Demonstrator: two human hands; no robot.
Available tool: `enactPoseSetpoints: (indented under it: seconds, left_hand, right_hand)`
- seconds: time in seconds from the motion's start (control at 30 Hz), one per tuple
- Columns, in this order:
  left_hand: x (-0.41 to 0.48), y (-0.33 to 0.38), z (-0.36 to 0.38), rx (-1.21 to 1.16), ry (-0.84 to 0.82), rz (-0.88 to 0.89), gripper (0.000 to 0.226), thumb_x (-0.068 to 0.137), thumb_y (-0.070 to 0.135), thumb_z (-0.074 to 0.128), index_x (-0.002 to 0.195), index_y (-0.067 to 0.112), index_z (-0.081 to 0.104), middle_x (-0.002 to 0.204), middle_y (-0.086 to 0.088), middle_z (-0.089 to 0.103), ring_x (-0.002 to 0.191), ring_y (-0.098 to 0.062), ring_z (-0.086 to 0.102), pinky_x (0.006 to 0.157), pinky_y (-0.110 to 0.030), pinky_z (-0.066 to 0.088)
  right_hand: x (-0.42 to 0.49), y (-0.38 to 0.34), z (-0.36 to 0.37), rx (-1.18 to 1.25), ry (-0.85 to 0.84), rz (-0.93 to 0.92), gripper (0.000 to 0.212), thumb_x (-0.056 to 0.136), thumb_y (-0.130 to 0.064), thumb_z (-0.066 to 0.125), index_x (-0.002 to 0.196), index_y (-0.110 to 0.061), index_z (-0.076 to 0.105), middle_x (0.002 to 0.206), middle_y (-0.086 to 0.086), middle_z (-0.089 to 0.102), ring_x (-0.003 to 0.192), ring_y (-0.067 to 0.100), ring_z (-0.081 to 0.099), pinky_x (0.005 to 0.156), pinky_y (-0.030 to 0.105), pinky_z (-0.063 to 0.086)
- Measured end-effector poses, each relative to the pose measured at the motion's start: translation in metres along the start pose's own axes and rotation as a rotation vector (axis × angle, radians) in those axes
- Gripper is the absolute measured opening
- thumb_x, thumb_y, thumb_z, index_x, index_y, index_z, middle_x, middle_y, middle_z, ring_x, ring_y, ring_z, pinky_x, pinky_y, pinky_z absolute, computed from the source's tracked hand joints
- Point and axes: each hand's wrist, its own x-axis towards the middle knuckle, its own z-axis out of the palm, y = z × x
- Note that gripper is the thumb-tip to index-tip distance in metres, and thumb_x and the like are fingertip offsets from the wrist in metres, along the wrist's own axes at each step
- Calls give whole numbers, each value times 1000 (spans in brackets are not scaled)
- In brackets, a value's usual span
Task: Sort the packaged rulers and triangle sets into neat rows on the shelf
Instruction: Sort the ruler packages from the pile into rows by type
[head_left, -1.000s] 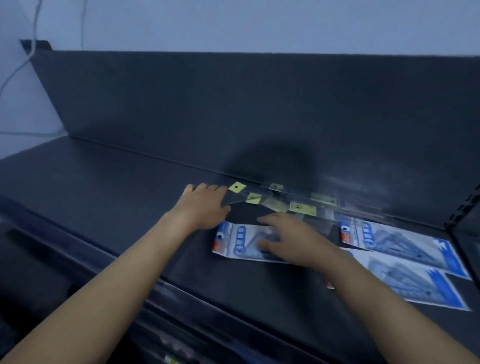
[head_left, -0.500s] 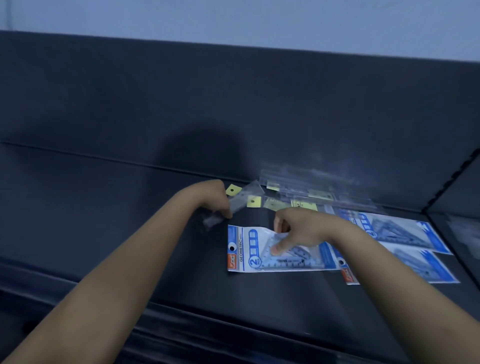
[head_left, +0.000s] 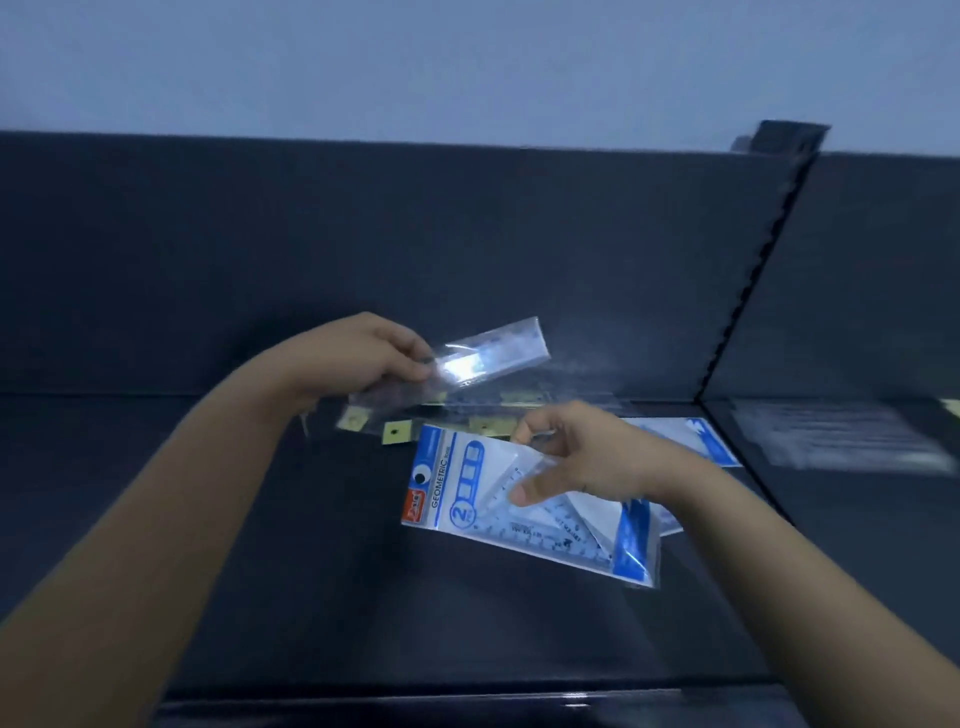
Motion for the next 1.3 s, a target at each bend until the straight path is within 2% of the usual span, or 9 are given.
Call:
enactPoseSetpoints:
  seconds: [0.07,0.17,0.3,0.4,0.77,0.93,1.07,1.17,1.3]
  left_hand:
    - [16,25,30,20,-78,82,11,88,14,65,88,16,76,87,1,75,78,-11,66,77,-26,49]
    - [37,59,86,23,-178,180,15,91,9,61,93,15,74,75,9,71,58,1,57,55,-12,44]
    - [63,103,159,55,-277,219,14,91,11,62,99,16,73,85,5,71,76,-7,59,69,-24,46]
    - [79,134,209,61,-293,245,13,90,11,64,99,14,73,81,4,70,68,-3,59,58,-12,43]
    - [143,193,365,44,-138,166,13,78,6,77,90,7,73,85,-18,72,75,-19,62,74,-29,48]
    - [164,191,399,289,-29,257,14,75,17,81,80,24,69,71,16,63,61,12,57,57,-5,39]
    - [172,188,403,421,30,274,21,75,27,79,93,24,68,82,18,59,78,-2,56,68,-20,44]
    - [172,200,403,379,61,360,27,80,36,75,100,19,68,93,12,61,89,-8,57,77,-24,46]
    - [159,241,418,51,-305,351,36,76,58,69,93,26,72,84,10,71,78,-3,63,72,-20,49]
  right_hand:
    - [-23,14,-14,19,22,26,19,72,-13,82,82,-11,65,81,-6,74,70,8,67,68,20,51]
    - [-61,41,-41,-11,103,76,13,72,-18,82,79,-14,72,85,2,73,72,7,63,76,30,50]
    - [-111,79,-84,7,121,138,9,77,-17,78,84,-15,74,86,2,74,73,4,62,73,25,49]
    - [-145,115,-122,-5,108,165,4,83,-12,71,86,-12,73,89,8,73,77,13,62,76,30,48]
    - [-231,259,-236,26,137,179,19,71,-6,81,84,-13,69,80,5,75,74,17,69,77,34,54]
    - [-236,287,-252,44,140,143,19,69,-9,83,83,-13,69,77,4,74,72,17,69,71,30,54]
    - [-235,299,-255,59,152,98,18,69,-12,84,80,-18,72,76,3,74,71,16,69,69,33,53]
    - [-235,301,-256,87,164,71,17,70,-10,83,79,-21,72,73,2,73,64,9,66,59,18,48]
    - [-242,300,-263,104,229,73,19,69,-5,82,79,-15,71,72,6,72,58,4,61,52,11,41]
